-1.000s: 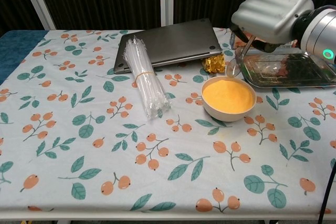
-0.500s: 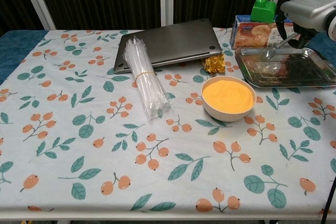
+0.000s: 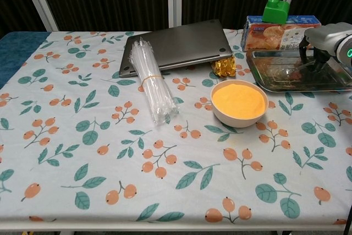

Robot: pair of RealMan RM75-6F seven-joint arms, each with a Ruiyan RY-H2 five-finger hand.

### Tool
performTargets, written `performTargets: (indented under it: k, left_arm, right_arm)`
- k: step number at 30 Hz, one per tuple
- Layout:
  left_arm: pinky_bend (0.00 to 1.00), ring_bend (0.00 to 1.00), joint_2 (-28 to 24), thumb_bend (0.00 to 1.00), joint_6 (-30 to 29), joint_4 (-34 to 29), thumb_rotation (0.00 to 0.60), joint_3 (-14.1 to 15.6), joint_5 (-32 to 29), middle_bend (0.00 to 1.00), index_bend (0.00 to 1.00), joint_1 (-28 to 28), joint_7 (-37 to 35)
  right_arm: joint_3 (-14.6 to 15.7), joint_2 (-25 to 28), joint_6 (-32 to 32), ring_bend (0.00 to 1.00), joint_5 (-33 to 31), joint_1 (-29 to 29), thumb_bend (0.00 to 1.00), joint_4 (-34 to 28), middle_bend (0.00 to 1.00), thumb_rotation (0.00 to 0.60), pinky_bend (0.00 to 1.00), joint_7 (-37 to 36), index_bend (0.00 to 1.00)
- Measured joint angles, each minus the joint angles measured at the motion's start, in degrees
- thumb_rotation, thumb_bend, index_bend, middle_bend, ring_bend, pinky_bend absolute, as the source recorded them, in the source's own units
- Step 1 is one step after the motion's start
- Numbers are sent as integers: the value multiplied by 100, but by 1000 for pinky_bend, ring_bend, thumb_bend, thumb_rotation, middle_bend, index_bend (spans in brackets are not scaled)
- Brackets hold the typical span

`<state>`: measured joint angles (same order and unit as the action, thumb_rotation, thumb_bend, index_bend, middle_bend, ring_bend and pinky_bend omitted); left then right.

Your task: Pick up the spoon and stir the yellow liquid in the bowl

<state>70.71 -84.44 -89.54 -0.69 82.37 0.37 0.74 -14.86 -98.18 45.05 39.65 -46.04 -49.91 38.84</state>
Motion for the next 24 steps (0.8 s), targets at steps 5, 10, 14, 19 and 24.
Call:
performTargets:
  k: [5,10,14,19,24]
  left_arm:
    - [126,98,13,51,0,34,600,-2,35,117,131,-17,-29]
    - [126,99,12,51,-32,58,600,-38,82,117,131,-51,-66]
    - [126,98,6,51,-22,70,600,-68,99,117,131,-94,-79]
    - [126,98,-2,50,23,58,600,-120,95,117,131,-169,-55]
    - [126,99,-17,51,52,-9,600,-150,70,117,131,-212,26]
  right_arm:
    - [37,151,147,970,136,94,24,-137,993,600,1000,-113,449]
    - [40,520,394,941,334,282,49,-691,970,600,1000,-351,442]
    - [82,1114,877,798,738,630,187,-1685,814,600,953,-719,442]
    - [293,2133,1814,445,1575,1382,240,-3205,508,600,613,-1380,381]
    - [833,3151,2888,106,2857,2482,242,-4258,220,600,276,-2503,171]
